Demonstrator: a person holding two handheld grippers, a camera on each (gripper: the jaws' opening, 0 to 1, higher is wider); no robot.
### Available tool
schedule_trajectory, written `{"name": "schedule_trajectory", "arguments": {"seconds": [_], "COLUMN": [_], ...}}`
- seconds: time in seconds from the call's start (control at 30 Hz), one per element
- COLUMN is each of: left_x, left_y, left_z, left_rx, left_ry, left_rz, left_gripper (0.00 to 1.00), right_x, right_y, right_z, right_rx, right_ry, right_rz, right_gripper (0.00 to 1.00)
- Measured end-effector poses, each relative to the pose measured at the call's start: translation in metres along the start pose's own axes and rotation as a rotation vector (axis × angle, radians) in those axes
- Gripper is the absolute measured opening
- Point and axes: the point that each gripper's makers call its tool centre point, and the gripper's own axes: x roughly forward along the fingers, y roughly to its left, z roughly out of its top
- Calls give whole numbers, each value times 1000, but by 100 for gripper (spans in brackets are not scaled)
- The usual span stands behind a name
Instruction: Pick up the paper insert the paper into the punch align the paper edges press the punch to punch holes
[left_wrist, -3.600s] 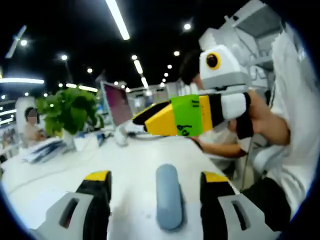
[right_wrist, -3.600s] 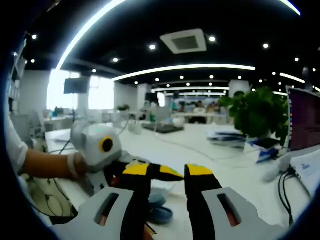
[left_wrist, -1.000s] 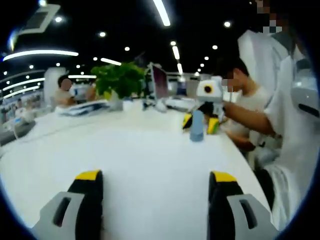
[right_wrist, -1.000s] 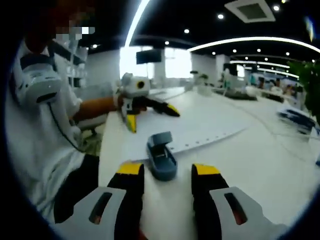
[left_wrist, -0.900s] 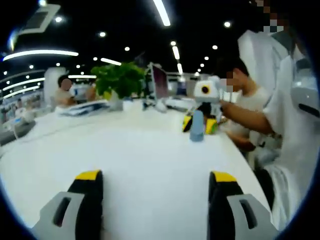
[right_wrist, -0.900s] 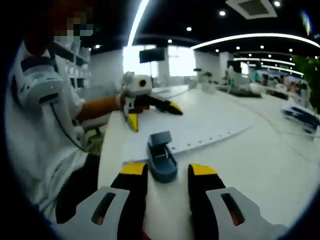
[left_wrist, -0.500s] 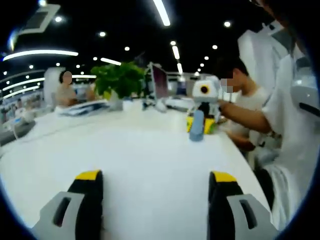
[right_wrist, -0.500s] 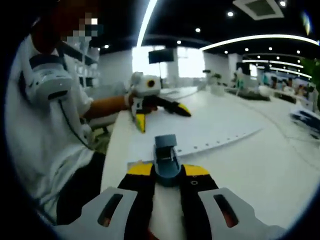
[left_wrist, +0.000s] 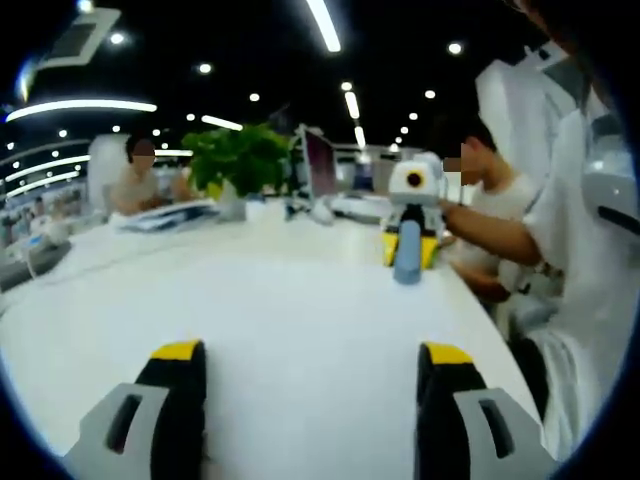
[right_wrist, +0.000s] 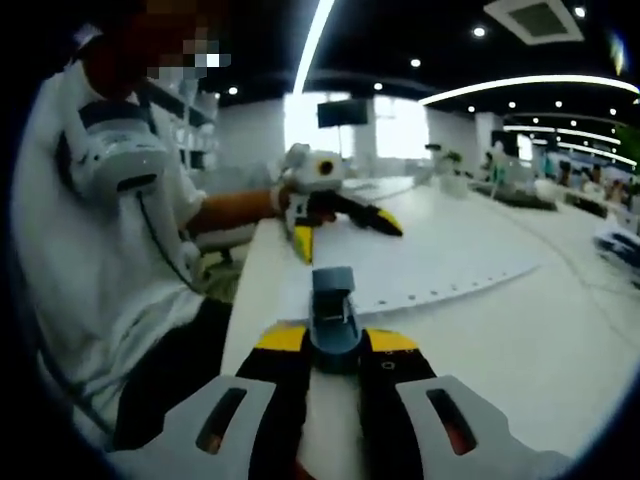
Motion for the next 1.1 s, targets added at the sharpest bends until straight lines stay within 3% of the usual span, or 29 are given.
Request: {"name": "schedule_trajectory", "arguments": {"seconds": [0.67,0.87,1.1], "left_x": [1,1,1], "left_y": [0,-2,-5], "left_z": [0,1,3], "left_rx": [-1,1,9], "left_ry": [-3,-9,-14], "left_rz": [-1,-8,-24], "left_gripper": [86,84,87], "right_x": [2,3,-5], "right_y": [5,8,3], "right_z": [-4,-8,-5], "right_rx": [-2,-3,15], "right_ry": [24,38,13], "right_rz": [38,44,-4], "right_gripper": [23,28,31]}}
